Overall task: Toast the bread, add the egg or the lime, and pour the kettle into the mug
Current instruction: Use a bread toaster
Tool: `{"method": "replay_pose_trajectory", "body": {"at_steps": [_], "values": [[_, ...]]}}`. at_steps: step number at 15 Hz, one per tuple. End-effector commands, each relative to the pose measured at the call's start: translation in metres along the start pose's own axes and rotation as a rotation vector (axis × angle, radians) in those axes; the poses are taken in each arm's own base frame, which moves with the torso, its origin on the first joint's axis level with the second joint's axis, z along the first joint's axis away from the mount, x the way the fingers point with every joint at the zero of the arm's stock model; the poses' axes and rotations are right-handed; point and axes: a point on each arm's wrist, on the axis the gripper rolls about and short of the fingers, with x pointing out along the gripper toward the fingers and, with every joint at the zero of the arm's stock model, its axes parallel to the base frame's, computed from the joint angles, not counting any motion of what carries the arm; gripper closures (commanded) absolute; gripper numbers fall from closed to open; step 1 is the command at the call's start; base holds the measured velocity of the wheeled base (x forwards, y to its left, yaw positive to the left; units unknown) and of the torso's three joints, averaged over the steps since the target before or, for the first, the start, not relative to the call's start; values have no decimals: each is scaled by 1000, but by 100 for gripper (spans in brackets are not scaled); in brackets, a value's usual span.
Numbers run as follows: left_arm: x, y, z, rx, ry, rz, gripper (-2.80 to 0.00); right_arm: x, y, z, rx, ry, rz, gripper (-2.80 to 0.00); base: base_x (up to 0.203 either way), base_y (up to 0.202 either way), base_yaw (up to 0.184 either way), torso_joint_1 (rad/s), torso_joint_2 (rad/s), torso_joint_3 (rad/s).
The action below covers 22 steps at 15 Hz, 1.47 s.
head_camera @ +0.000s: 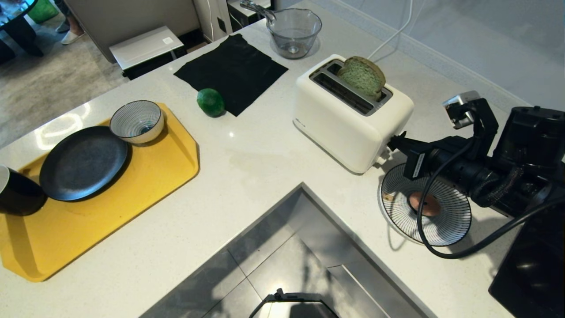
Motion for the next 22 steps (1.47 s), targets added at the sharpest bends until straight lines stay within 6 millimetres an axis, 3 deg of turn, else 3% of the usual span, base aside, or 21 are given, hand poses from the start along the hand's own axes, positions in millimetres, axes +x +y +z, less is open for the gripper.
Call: {"method": "replay_pose_trajectory", "body": {"at_steps": [1, 9, 22], "values": [[1, 0, -4, -1, 14, 1, 0, 3, 0, -5, 2, 17, -1, 0, 0, 0, 0, 0, 0, 0], [1, 0, -4, -1, 14, 1, 0, 7, 0, -19, 7, 64, -1, 0, 0, 0, 0, 0, 0, 0], [1, 0, -4, -1, 14, 1, 0, 13, 0, -21, 4, 56, 1, 0, 0, 0, 0, 0, 0, 0]]}}
